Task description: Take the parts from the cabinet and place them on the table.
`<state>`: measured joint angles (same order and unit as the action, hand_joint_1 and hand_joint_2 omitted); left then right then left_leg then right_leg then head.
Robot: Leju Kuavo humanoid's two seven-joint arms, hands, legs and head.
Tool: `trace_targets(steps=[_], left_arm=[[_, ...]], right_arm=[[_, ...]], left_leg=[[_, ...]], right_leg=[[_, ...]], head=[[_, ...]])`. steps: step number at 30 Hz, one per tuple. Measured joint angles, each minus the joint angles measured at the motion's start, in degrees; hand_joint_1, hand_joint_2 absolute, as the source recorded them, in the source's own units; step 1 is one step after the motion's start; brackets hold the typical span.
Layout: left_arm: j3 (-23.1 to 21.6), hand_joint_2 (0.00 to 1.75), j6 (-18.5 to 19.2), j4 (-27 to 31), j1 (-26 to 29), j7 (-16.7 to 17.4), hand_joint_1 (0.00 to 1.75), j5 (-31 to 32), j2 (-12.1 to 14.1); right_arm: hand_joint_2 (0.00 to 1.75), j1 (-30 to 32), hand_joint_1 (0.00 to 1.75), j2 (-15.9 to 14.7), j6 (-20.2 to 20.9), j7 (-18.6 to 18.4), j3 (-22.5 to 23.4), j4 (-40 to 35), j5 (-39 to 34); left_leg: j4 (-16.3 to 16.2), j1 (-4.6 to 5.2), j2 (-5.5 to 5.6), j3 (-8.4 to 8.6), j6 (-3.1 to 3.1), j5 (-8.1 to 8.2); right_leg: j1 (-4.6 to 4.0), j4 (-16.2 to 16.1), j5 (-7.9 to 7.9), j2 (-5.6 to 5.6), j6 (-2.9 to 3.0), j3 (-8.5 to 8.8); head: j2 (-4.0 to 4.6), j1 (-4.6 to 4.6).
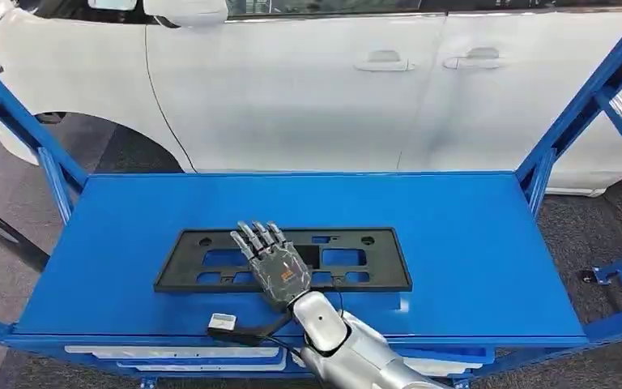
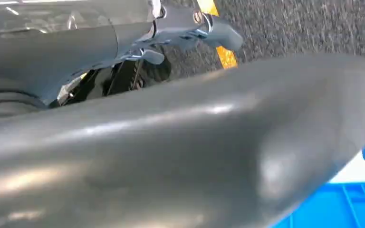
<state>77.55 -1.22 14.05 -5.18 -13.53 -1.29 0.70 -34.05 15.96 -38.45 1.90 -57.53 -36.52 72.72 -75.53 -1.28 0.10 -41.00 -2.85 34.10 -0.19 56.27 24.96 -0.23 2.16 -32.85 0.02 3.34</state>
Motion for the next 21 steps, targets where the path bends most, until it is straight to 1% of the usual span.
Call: trace_targets(steps=[1,2,3,4,5,6,7,8,9,10,11,12,13,14,15,16,17,18,19,20,21], left_arm=[[0.0,0.00,0.0,0.0,0.1,0.0,0.00,0.0,0.0],[0.0,0.00,0.0,0.0,0.0,0.0,0.00,0.0,0.1],[0.0,0.00,0.0,0.0,0.0,0.0,0.00,0.0,0.2],[0.0,0.00,0.0,0.0,0.0,0.0,0.00,0.0,0.2],[0.0,0.00,0.1,0.0,-0.1,0.0,0.00,0.0,0.3],[0.0,0.00,0.2,0.0,-0.1,0.0,0.00,0.0,0.3],[0.0,0.00,0.2,0.0,-0.1,-0.1,0.00,0.0,0.3],[0.0,0.00,0.2,0.0,0.0,-0.1,0.00,0.0,0.3],[0.0,0.00,0.1,0.0,0.0,-0.1,0.00,0.0,0.3],[0.0,0.00,0.1,0.0,0.0,-0.2,0.00,0.0,0.2],[0.0,0.00,0.1,0.0,0.0,-0.3,0.00,0.0,0.3],[0.0,0.00,0.1,0.0,0.0,-0.3,0.00,0.0,0.3],[0.0,0.00,0.1,0.0,0.0,-0.4,0.00,0.0,0.3],[0.0,0.00,0.1,0.0,0.1,-0.4,0.00,0.0,0.3],[0.0,0.00,0.1,0.0,0.1,-0.4,0.00,0.0,0.4],[0.0,0.00,0.1,0.0,0.1,-0.4,0.00,0.0,0.4],[0.0,0.00,0.1,0.0,0.1,-0.4,0.00,0.0,0.4],[0.0,0.00,0.1,0.0,0.1,-0.4,0.00,0.0,0.4],[0.0,0.00,0.1,0.0,0.1,-0.4,0.00,0.0,0.4],[0.0,0.00,0.1,0.0,0.1,-0.4,0.00,0.0,0.3],[0.0,0.00,0.1,0.0,0.1,-0.4,0.00,0.0,0.3]], right_arm=[[1.75,0.0,0.00,0.0,0.0,0.0,0.0,0.2,0.1],[1.75,0.0,0.00,0.0,-0.1,0.0,0.1,0.3,0.1],[1.75,-0.1,0.00,0.0,-0.2,0.0,0.1,0.5,0.2],[1.75,-0.2,0.00,0.1,-0.4,-0.4,0.2,0.6,0.8],[1.75,-0.3,0.00,0.1,-0.8,-1.3,0.4,0.8,1.6],[1.75,-0.4,0.00,0.1,-0.9,-2.4,0.5,0.8,2.7],[1.75,-0.4,0.00,0.0,-1.0,-3.7,0.7,0.8,4.1],[1.75,-0.4,0.00,0.0,-1.1,-5.8,1.1,0.8,6.8],[1.75,-0.4,0.00,-0.1,-1.2,-7.4,1.5,0.7,8.7],[1.75,-0.5,0.00,-0.2,-1.3,-9.8,2.2,0.6,11.9],[1.75,-0.7,0.00,-0.4,-1.3,-11.2,2.8,0.7,13.8],[1.75,-0.8,0.00,-0.5,-1.4,-11.9,3.3,0.8,14.9],[1.75,-0.8,0.00,-0.6,-1.3,-12.3,4.0,0.9,15.4],[1.75,-0.8,0.00,-0.7,-1.3,-12.4,4.5,1.2,15.5],[1.75,-0.8,0.00,-0.9,-1.3,-12.4,4.8,1.4,15.7],[1.75,-0.8,0.00,-1.0,-1.3,-12.4,5.1,1.5,15.8],[1.75,-0.8,0.00,-1.0,-1.3,-12.5,5.4,1.6,15.9],[1.75,-0.8,0.00,-1.0,-1.3,-12.5,5.7,1.6,16.0],[1.75,-0.9,0.00,-1.0,-1.3,-12.4,5.9,1.6,16.0],[1.75,-1.1,0.00,-1.0,-1.3,-12.5,6.1,1.7,16.0],[1.75,-1.1,0.00,-1.0,-1.3,-12.4,6.1,1.7,16.0]], left_leg=[[2.3,-0.04,-0.01,0.81,-0.05,-2.14],[6.6,-0.11,-0.03,2.81,-0.08,-4.86],[12.1,-0.19,-0.07,5.33,-0.08,-7.70],[17.2,-0.28,-0.22,7.50,0.01,-9.02],[17.7,0.18,-0.08,7.93,0.37,-8.34],[17.6,0.11,0.07,7.81,1.19,-8.42],[17.6,0.19,0.09,7.73,1.40,-8.38],[17.5,0.22,0.09,7.70,1.77,-8.36],[17.9,0.00,0.07,7.83,2.22,-8.55],[18.1,-0.11,0.00,7.97,2.58,-8.68],[18.1,-0.13,-0.04,7.94,3.00,-8.65],[18.1,-0.12,-0.05,7.90,3.07,-8.61],[18.0,-0.08,-0.07,7.88,3.13,-8.57],[18.0,-0.06,-0.08,7.87,3.13,-8.57],[18.0,-0.05,-0.06,7.92,3.13,-8.55],[18.0,-0.05,-0.03,8.00,3.14,-8.51],[18.0,-0.05,0.05,8.16,3.05,-8.44],[18.0,-0.04,0.13,8.37,2.89,-8.33],[18.0,0.00,0.16,8.57,2.74,-8.23],[18.0,0.16,0.16,8.51,2.48,-8.13],[17.9,0.26,0.18,8.33,2.10,-8.17]], right_leg=[[0.04,0.1,0.17,-0.12,-0.10,0.11],[0.10,0.3,0.40,-0.22,-0.23,0.29],[0.18,0.6,0.72,-0.26,-0.45,0.48],[0.05,1.0,1.18,-0.28,-0.81,0.51],[-0.37,1.4,1.33,-0.34,-1.06,0.28],[-0.37,1.3,1.25,-0.39,-1.25,0.14],[-0.32,1.3,1.24,-0.40,-1.39,0.12],[-0.17,1.2,1.21,-0.40,-1.67,0.16],[-0.31,1.4,1.43,-0.43,-2.04,0.15],[-0.07,2.3,2.24,-0.37,-2.40,-0.07],[-0.02,5.2,4.15,-0.24,-2.61,-1.48],[0.11,9.7,6.42,-0.18,-2.82,-3.59],[0.23,15.2,8.77,-0.16,-3.00,-6.36],[0.30,19.2,9.95,-0.15,-3.10,-8.38],[0.40,20.7,9.71,-0.13,-3.13,-9.39],[0.42,19.2,8.15,-0.12,-3.04,-8.90],[0.41,15.1,5.49,-0.11,-2.80,-7.01],[0.39,9.6,2.70,-0.11,-2.46,-4.43],[0.29,4.2,0.35,-0.12,-1.98,-1.88],[-0.09,1.7,0.79,-0.12,-1.57,-0.74],[-0.19,1.4,0.46,-0.08,-1.68,-0.90]], head=[[0.00,-0.02],[0.00,-0.09],[0.00,-0.11],[0.00,-0.15],[0.00,-0.50],[0.00,-0.35],[0.00,-0.35],[0.00,-0.33],[0.00,-0.33],[0.00,-0.31],[0.00,0.02],[0.00,0.00],[0.00,-0.02],[0.00,0.02],[0.00,0.00],[0.00,0.00],[0.00,0.02],[0.00,0.04],[0.00,0.13],[0.00,0.44],[0.00,0.42]])
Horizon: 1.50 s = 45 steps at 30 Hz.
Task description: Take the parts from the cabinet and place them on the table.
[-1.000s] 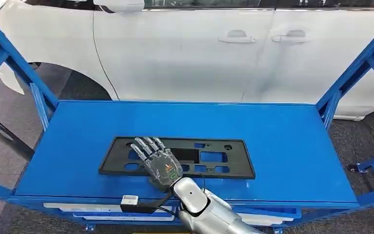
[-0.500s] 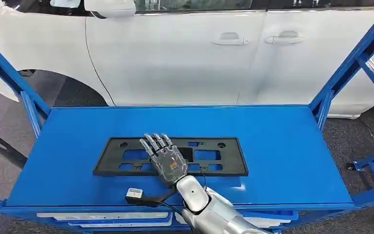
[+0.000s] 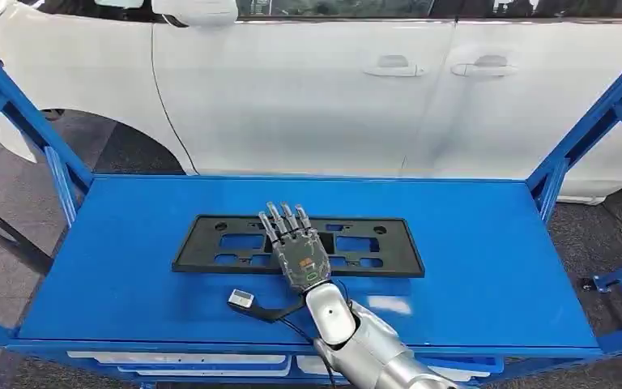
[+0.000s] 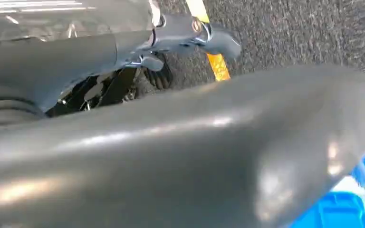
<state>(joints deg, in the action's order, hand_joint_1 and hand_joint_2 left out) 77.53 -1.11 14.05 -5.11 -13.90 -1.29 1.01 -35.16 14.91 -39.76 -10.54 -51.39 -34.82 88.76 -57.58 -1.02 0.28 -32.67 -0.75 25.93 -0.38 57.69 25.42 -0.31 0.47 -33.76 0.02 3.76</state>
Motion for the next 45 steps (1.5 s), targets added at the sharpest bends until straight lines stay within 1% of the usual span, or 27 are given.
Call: trace_targets(steps=[1,3,4,5,7,8,9,10,11,13,14,15,18,19,20,21,23,24,25,26,27,28,29,30,34,40,45], left_arm=[[0.0,0.00,0.0,0.0,0.0,0.0,0.00,0.0,0.0],[0.0,0.00,0.0,0.0,0.0,0.0,0.00,0.0,0.0],[0.0,0.00,0.0,0.0,-0.1,0.0,0.00,0.0,0.0],[0.0,0.00,0.0,0.0,-0.1,0.0,0.00,0.0,0.0],[0.0,0.00,0.0,0.0,0.0,0.0,0.00,0.0,0.2],[0.0,0.00,0.0,0.0,0.0,0.0,0.00,0.0,0.3],[0.0,0.00,0.0,0.0,0.1,0.0,0.00,0.0,0.3],[0.0,0.00,0.0,0.0,0.2,0.0,0.00,0.0,0.3],[0.0,0.00,0.0,0.0,0.2,0.0,0.00,0.0,0.3],[0.0,0.00,0.0,0.0,0.1,0.0,0.00,0.0,0.5],[0.0,0.00,0.0,0.0,0.0,0.0,0.00,0.0,0.5],[0.0,0.00,0.0,0.0,0.0,0.0,0.00,0.0,0.5],[0.0,0.00,0.0,0.0,0.0,0.0,0.00,0.0,0.5],[0.0,0.00,0.0,0.0,0.1,0.0,0.00,0.0,0.5],[0.0,0.00,0.0,0.0,0.0,0.0,0.00,0.0,0.5],[0.0,0.00,0.0,0.0,0.0,0.0,0.00,0.0,0.5],[0.0,0.00,0.0,0.0,0.0,-0.1,0.00,0.0,0.5],[0.0,0.00,0.1,0.0,0.0,-0.2,0.00,0.0,0.5],[0.0,0.00,0.1,0.0,0.1,-0.4,0.00,0.0,0.5],[0.0,0.00,0.1,0.0,0.1,-0.5,0.00,0.0,0.5],[0.0,0.00,0.1,0.0,0.1,-0.5,0.00,0.0,0.5],[0.0,0.00,0.2,0.0,0.1,-0.5,0.00,0.0,0.5],[0.0,0.00,0.2,0.0,0.1,-0.6,0.00,0.0,0.5],[0.0,0.00,0.4,0.0,0.0,-0.8,0.00,0.0,0.6],[0.0,0.00,0.6,0.0,0.1,-1.5,0.00,0.0,0.8],[0.0,0.00,0.6,0.0,0.1,-1.7,0.00,0.0,0.8],[0.0,0.00,0.5,0.0,0.0,-1.7,0.00,0.0,0.8]], right_arm=[[1.75,0.0,0.00,0.0,0.0,0.0,0.1,0.0,0.0],[1.75,0.0,0.00,0.0,0.0,0.0,0.3,0.2,0.0],[1.75,0.0,0.00,0.1,0.0,0.0,0.4,0.2,0.0],[1.75,-0.1,0.00,0.1,0.0,0.0,0.5,0.2,0.0],[1.75,-0.1,0.00,0.1,0.0,0.0,0.5,0.2,0.0],[1.75,-0.1,0.00,0.1,0.0,0.0,0.5,0.3,0.0],[1.75,0.0,0.00,0.1,0.0,0.0,0.5,0.4,0.0],[1.75,0.0,0.00,0.1,0.0,0.0,0.5,0.5,0.0],[1.75,0.0,0.00,0.1,0.0,0.0,0.5,0.5,0.0],[1.75,0.0,0.00,0.1,0.0,0.0,0.5,0.5,0.0],[1.75,0.0,0.21,0.1,0.0,0.0,0.6,0.5,0.0],[1.75,0.0,1.73,0.1,0.0,0.0,0.6,0.5,0.0],[1.75,-0.1,1.75,0.1,0.4,-0.1,0.7,0.5,0.4],[1.75,-0.1,1.75,0.1,0.9,-0.1,0.9,0.5,0.5],[1.75,-0.1,1.75,0.1,1.0,-0.1,1.0,0.6,0.6],[1.75,-0.1,1.75,0.1,1.0,-0.4,1.0,0.6,0.7],[1.75,0.0,1.75,0.0,1.0,-1.3,1.0,0.8,0.9],[1.75,0.1,1.75,-0.1,1.0,-1.9,1.0,1.0,1.0],[1.75,0.1,1.75,-0.2,1.0,-2.3,1.0,1.1,1.0],[1.75,0.1,1.75,-0.3,1.0,-2.6,1.0,1.2,1.0],[1.75,0.0,1.75,-0.3,1.0,-3.1,1.0,1.3,1.0],[1.75,-0.2,1.75,-0.3,0.9,-3.3,1.0,1.3,1.0],[1.75,-0.3,1.75,-0.3,0.9,-3.5,1.0,1.3,1.0],[1.75,-0.5,1.75,-0.3,0.9,-3.4,1.0,1.4,0.9],[1.75,-0.7,1.75,-0.3,1.0,-0.9,1.1,1.9,0.0],[1.75,-0.9,1.75,0.1,3.3,1.6,2.3,1.9,-1.0],[1.75,-0.9,1.75,0.2,4.0,2.3,3.1,1.7,-1.0]], left_leg=[[0.0,-0.12,-0.07,0.00,-0.30,0.05],[0.5,-0.23,-0.15,0.35,-1.10,-0.06],[-0.1,-0.33,-0.22,0.24,-1.33,0.56],[-2.0,-0.32,-0.20,-0.50,-1.43,1.97],[-11.2,-0.33,-0.17,-4.85,-1.89,6.57],[-15.6,-0.33,-0.17,-7.05,-2.06,8.16],[-18.1,-0.34,-0.18,-8.35,-2.16,8.47],[-17.7,-0.35,-0.19,-8.31,-2.20,7.43],[-14.2,-0.36,-0.20,-6.84,-2.17,4.96],[-3.1,-0.46,-0.29,-1.55,-2.01,-0.61],[-0.8,-0.42,-0.39,-0.31,-1.79,0.12],[-0.3,-0.07,-0.17,-0.42,-1.11,-0.13],[-0.4,-0.02,-0.13,-0.65,-0.14,-0.18],[0.1,-0.43,-0.21,-0.40,0.32,-0.48],[0.2,-0.38,-0.20,-0.35,0.52,-0.53],[0.2,-0.38,-0.24,-0.42,0.89,-0.52],[0.1,-0.33,-0.31,-0.53,0.99,-0.49],[0.1,-0.32,-0.31,-0.53,0.99,-0.49],[0.1,-0.32,-0.29,-0.47,0.99,-0.48],[0.1,-0.32,-0.23,-0.38,0.95,-0.45],[0.1,-0.32,-0.16,-0.28,0.89,-0.41],[0.1,-0.31,-0.10,-0.09,0.71,-0.30],[0.1,-0.31,-0.10,-0.01,0.57,-0.21],[-0.6,0.48,-0.08,-0.32,0.28,0.21],[0.1,0.22,-0.24,-0.24,0.02,-0.13],[0.5,0.10,-0.18,-0.03,-0.45,-0.35],[0.5,0.05,-0.19,-0.03,-0.50,-0.38]], right_leg=[[-0.10,0.0,0.03,-0.07,0.05,-0.07],[-0.15,-0.4,-0.14,-0.16,0.73,0.08],[0.33,-1.2,-0.50,0.01,1.02,0.68],[0.38,-1.3,-0.50,0.03,1.30,0.87],[0.33,-1.3,-0.42,0.12,1.48,0.85],[0.24,-1.2,-0.39,0.12,1.53,0.80],[0.21,-1.2,-0.34,0.11,1.59,0.81],[0.22,-1.1,-0.26,0.08,1.60,0.88],[0.25,-0.9,-0.11,-0.01,1.52,0.93],[0.32,-0.3,0.38,-0.10,1.12,1.07],[0.13,-0.2,0.60,-0.13,0.83,0.90],[-0.16,0.2,0.65,-0.21,0.61,0.58],[-0.03,0.0,0.52,-0.20,-0.07,0.57],[-0.04,0.3,0.95,-0.19,-0.43,0.51],[0.09,1.7,2.08,-0.07,-0.81,-0.01],[0.19,5.0,4.06,-0.05,-1.13,-1.56],[0.46,15.1,8.49,-0.02,-1.55,-6.46],[0.58,18.4,9.24,-0.02,-1.64,-8.16],[0.67,18.8,8.45,-0.02,-1.64,-8.55],[0.71,16.4,6.56,-0.01,-1.54,-7.49],[0.71,11.9,4.02,-0.01,-1.33,-5.38],[0.66,5.6,1.11,-0.02,-0.94,-2.33],[0.60,1.1,-0.14,-0.02,-0.61,-0.15],[0.77,-0.3,0.08,-0.03,-1.31,0.21],[0.45,0.0,0.05,-0.19,-0.57,-0.13],[0.30,0.0,0.12,-0.14,-0.21,-0.09],[0.24,0.0,0.10,-0.15,-0.12,-0.07]], head=[[0.00,0.02],[0.00,0.00],[0.00,-0.11],[0.00,-0.20],[0.00,-0.46],[0.00,-0.44],[0.00,-0.48],[0.00,-0.44],[0.00,-0.50],[0.00,-0.57],[0.00,-0.57],[0.00,-0.70],[0.00,-0.61],[0.00,-0.74],[0.00,-0.61],[0.00,-0.41],[0.00,-0.42],[0.00,-0.44],[0.00,-0.44],[0.00,-0.42],[0.00,-0.42],[0.00,-0.39],[0.00,-0.26],[0.00,0.09],[0.00,-0.04],[0.00,-0.02],[0.00,0.00]])
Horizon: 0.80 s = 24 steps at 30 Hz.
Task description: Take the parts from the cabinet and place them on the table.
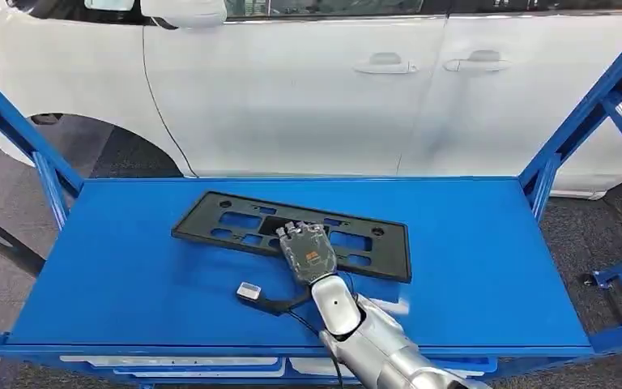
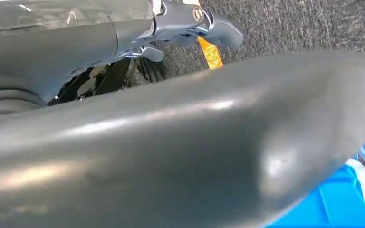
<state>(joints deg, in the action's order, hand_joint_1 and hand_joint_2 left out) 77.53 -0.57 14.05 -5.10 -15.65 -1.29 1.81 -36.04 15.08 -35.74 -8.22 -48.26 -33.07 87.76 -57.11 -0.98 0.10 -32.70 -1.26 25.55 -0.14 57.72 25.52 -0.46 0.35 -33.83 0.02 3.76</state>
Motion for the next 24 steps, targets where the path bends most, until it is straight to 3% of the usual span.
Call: trace_targets(steps=[2,3,9,14,19,24], left_arm=[[0.0,0.00,0.0,0.0,0.0,-0.9,0.00,0.0,0.0],[0.0,1.75,0.0,0.0,0.0,-2.0,0.00,0.0,0.0],[0.0,1.75,-1.7,0.0,0.1,-4.4,0.00,0.0,-0.1],[0.0,1.75,-2.3,0.0,0.1,-4.5,0.00,0.0,-0.5],[0.0,1.75,-2.2,0.0,0.0,-5.2,0.00,0.0,-0.9],[0.1,1.75,-1.6,0.0,0.1,-8.5,0.00,0.0,-1.3]], right_arm=[[1.75,0.0,1.75,0.0,-0.5,0.2,0.3,-0.1,-0.1],[1.75,0.1,1.75,0.0,-1.0,0.5,0.6,-0.4,-0.4],[1.75,1.6,1.75,-0.9,-2.9,3.3,3.5,-5.9,-4.6],[1.75,4.3,1.75,-4.2,-3.4,10.6,9.4,-21.3,-16.2],[1.75,6.7,1.75,-6.7,-3.4,14.6,14.3,-33.3,-23.1],[1.75,10.3,1.75,-10.3,-0.1,28.3,17.0,-46.6,-54.0]], left_leg=[[0.0,0.00,0.00,0.00,-0.01,-0.01],[0.0,0.00,0.00,-0.01,-0.01,-0.01],[-0.1,0.01,-0.02,-0.04,-0.01,-0.01],[-0.1,0.02,0.03,-0.12,0.00,-0.01],[-0.1,0.03,0.00,-0.12,0.00,0.03],[-0.2,0.03,0.10,-0.22,0.00,0.03]], right_leg=[[0.01,0.0,-0.02,0.00,0.03,0.00],[0.01,0.0,-0.03,0.00,0.03,0.00],[0.02,0.0,-0.06,-0.02,0.02,-0.02],[0.04,0.0,-0.06,0.06,0.02,-0.04],[0.05,0.0,-0.06,0.02,0.01,-0.06],[0.06,0.0,-0.05,0.12,0.00,-0.11]], head=[[0.00,0.00],[0.00,0.00],[0.00,0.00],[0.00,0.04],[0.00,0.02],[0.00,0.00]])
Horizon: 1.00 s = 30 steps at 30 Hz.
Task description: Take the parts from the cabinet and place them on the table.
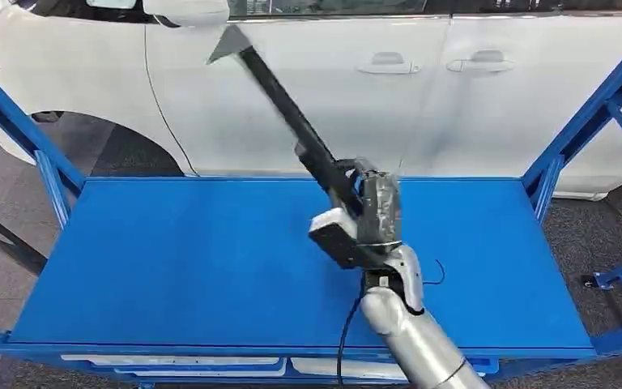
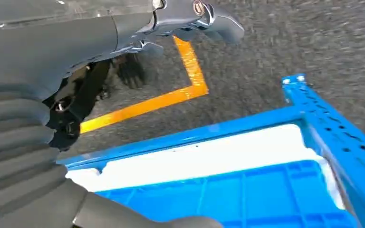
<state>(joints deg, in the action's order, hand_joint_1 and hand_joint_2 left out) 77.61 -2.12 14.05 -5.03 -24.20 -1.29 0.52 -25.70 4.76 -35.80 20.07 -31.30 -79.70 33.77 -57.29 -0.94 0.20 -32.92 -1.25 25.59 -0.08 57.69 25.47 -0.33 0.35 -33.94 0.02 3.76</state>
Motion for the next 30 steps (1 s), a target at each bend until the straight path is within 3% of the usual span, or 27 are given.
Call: trace_targets(steps=[1,3,5,7,9,20,21,24,25,26,27,29,30], left_arm=[[0.0,1.75,0.1,0.0,0.0,-0.4,0.00,0.0,0.0],[0.1,1.75,0.9,0.0,-0.2,-1.9,0.00,0.0,-0.1],[0.4,1.75,1.0,0.0,-0.4,-4.4,0.00,0.0,-0.1],[1.0,1.75,1.6,0.0,-0.5,-6.6,0.00,0.0,-0.1],[1.3,1.75,2.2,0.0,-0.6,-7.1,0.00,0.0,-0.1],[1.5,1.75,1.5,0.0,-1.1,-7.3,0.00,0.0,-0.6],[1.5,1.75,1.2,0.0,-1.1,-7.1,0.00,0.0,-0.6],[1.5,1.75,0.6,0.0,-1.1,-6.8,0.00,0.0,-0.6],[1.5,1.75,0.4,0.0,-1.1,-6.7,0.00,0.0,-0.7],[1.5,1.75,0.1,0.0,-1.1,-6.6,0.00,0.0,-1.0],[1.5,1.75,0.0,0.0,-1.1,-6.5,0.00,0.0,-1.0],[1.5,1.75,-0.1,0.0,-1.1,-6.3,0.00,0.0,-1.2],[1.5,1.75,-0.2,0.0,-1.1,-6.2,0.00,0.0,-1.3]], right_arm=[[1.75,0.6,1.75,-0.5,2.2,2.7,0.7,-2.3,-5.8],[1.75,2.9,1.75,-1.4,10.6,9.7,2.5,-8.6,-23.7],[1.75,4.7,1.75,-1.8,19.1,12.5,3.8,-15.1,-37.0],[1.75,5.8,1.75,-2.7,26.8,12.6,5.0,-20.1,-42.8],[1.75,6.9,1.75,-4.3,33.8,13.1,5.8,-23.4,-43.4],[1.75,9.1,1.75,-6.3,41.5,17.2,7.2,-29.4,-41.7],[1.75,9.0,1.75,-6.3,41.7,17.3,7.3,-29.5,-41.4],[1.75,8.8,1.75,-6.3,42.8,17.0,7.5,-29.5,-41.4],[1.75,8.7,1.75,-6.3,43.3,17.0,7.5,-29.5,-41.9],[1.75,8.7,1.75,-6.4,43.6,17.1,7.6,-29.5,-42.2],[1.75,8.4,1.75,-6.4,44.1,17.1,7.5,-29.5,-42.3],[1.75,8.3,1.75,-6.5,44.4,17.1,7.5,-29.4,-42.4],[1.75,8.4,1.75,-6.6,44.5,17.1,7.5,-29.3,-42.4]], left_leg=[[0.0,0.00,-0.03,0.00,-0.01,0.02],[0.0,0.00,-0.03,-0.03,-0.01,0.03],[0.0,0.00,-0.02,-0.04,-0.01,0.03],[0.0,-0.01,-0.03,-0.03,-0.02,0.05],[0.0,-0.01,-0.04,-0.03,-0.03,0.06],[-0.1,0.02,-0.08,-0.03,0.03,0.09],[-0.5,0.17,-0.06,-0.14,0.62,0.28],[-0.2,0.31,-0.11,-0.09,0.99,0.18],[1.0,0.08,-0.15,0.49,1.26,-0.39],[2.0,-0.38,-0.41,1.21,1.38,-0.96],[2.5,-0.56,-0.55,1.46,1.77,-1.19],[2.5,-0.59,-0.59,1.43,1.71,-1.16],[2.4,-0.62,-0.59,1.37,1.64,-1.12]], right_leg=[[0.01,0.0,0.00,-0.03,0.00,-0.02],[0.00,0.0,0.00,-0.04,0.00,-0.04],[0.00,0.0,0.00,-0.03,0.00,-0.08],[-0.01,0.0,0.01,-0.04,0.00,-0.08],[-0.02,0.0,0.01,-0.05,0.00,-0.07],[0.07,-0.1,-0.06,-0.08,-0.05,0.02],[0.27,-0.1,-0.17,-0.08,-0.31,-0.01],[0.34,-0.5,-0.36,-0.07,-0.67,0.13],[-0.04,-0.8,-0.40,-0.12,-0.93,0.46],[0.12,0.1,0.38,0.04,-1.08,0.35],[0.23,3.0,2.56,-0.03,-1.33,-0.91],[0.74,12.0,6.90,0.02,-1.88,-5.09],[1.06,15.9,8.17,0.03,-2.21,-6.97]], head=[[0.00,0.00],[0.00,0.04],[0.00,0.00],[0.00,0.00],[0.00,0.02],[0.00,0.02],[0.00,0.00],[0.00,-0.04],[0.00,-0.02],[0.00,0.09],[0.00,0.15],[0.00,0.13],[0.00,0.11]])
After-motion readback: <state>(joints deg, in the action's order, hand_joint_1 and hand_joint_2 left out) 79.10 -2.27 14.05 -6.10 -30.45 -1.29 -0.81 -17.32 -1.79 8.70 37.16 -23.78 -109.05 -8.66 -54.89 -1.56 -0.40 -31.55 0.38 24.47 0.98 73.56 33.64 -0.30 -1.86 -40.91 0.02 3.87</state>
